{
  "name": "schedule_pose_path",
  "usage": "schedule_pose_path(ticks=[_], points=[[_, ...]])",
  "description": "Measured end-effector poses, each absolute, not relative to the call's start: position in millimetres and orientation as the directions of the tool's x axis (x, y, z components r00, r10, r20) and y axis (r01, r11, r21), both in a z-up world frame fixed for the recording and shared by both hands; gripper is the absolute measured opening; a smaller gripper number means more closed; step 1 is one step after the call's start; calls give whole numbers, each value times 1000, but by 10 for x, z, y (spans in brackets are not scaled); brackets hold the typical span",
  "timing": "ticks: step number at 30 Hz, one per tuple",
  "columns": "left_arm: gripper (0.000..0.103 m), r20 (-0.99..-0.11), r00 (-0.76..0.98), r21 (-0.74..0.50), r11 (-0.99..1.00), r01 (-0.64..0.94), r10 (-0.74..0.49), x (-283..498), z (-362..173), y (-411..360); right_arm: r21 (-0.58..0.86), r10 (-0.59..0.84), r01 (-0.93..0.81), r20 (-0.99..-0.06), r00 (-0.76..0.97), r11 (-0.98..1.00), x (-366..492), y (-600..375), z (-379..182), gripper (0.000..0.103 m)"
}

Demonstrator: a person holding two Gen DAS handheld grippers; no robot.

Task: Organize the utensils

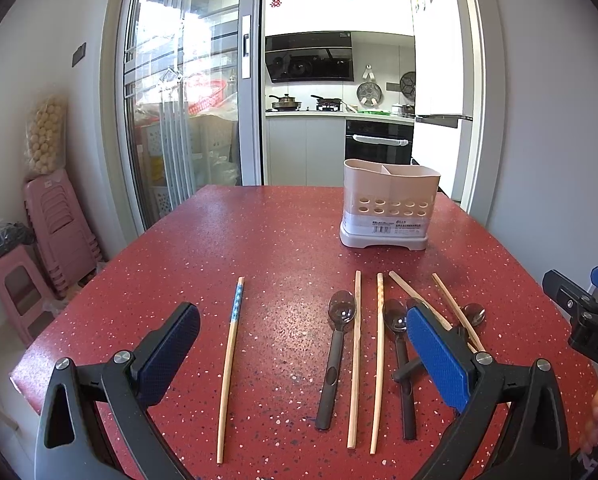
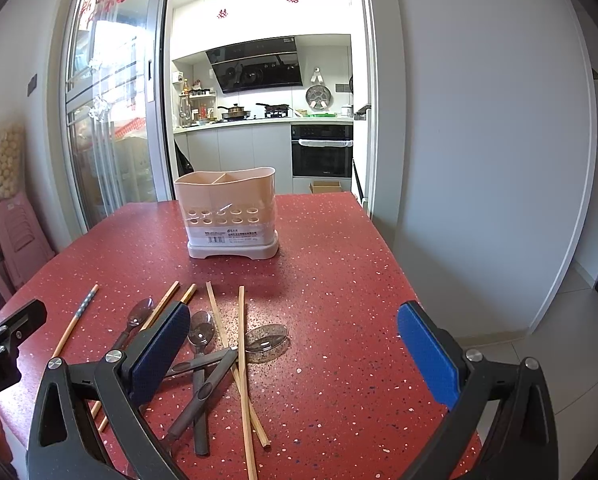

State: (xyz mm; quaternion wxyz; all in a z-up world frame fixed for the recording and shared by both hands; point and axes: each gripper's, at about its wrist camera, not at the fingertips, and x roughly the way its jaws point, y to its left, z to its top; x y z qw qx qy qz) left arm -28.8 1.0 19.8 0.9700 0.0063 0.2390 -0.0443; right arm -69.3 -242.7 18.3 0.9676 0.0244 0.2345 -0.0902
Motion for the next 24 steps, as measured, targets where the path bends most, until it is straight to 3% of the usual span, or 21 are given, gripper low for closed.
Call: schedule_pose_path(ticks=[24], points=[[103, -466, 880, -5, 996, 93, -85, -294, 202, -8, 8, -157, 180, -458, 875, 984, -707, -2444, 183, 103]])
